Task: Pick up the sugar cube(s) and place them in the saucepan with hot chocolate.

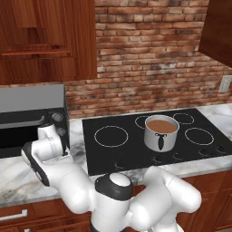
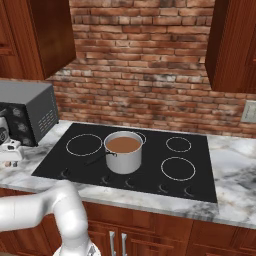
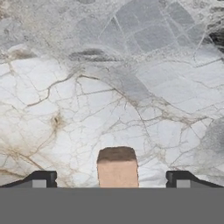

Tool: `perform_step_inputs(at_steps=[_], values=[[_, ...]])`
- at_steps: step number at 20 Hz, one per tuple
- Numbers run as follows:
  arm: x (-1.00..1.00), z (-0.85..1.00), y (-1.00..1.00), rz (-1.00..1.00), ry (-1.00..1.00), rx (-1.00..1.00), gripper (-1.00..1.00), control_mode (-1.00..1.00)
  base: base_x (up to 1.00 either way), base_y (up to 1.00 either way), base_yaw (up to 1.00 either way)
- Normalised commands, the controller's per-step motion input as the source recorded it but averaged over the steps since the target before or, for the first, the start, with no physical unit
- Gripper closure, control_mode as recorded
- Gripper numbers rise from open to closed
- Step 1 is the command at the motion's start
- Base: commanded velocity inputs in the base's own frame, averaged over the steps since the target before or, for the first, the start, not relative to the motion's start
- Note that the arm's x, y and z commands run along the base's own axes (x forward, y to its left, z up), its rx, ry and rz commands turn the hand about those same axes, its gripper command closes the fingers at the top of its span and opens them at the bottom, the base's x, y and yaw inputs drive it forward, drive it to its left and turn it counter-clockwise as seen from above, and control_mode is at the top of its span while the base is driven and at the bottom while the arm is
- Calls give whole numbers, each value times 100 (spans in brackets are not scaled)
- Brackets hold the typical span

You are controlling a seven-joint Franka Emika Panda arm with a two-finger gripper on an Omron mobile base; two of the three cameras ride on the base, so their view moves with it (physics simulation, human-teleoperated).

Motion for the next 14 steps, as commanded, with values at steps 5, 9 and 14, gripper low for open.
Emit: perform_step_inputs(at_steps=[5,9,14], values=[[0,0,0,0,0,-1,-100,-100,0,0,0],[2,0,0,0,0,-1,-100,-100,0,0,0],[7,0,0,0,0,-1,-100,-100,0,0,0]])
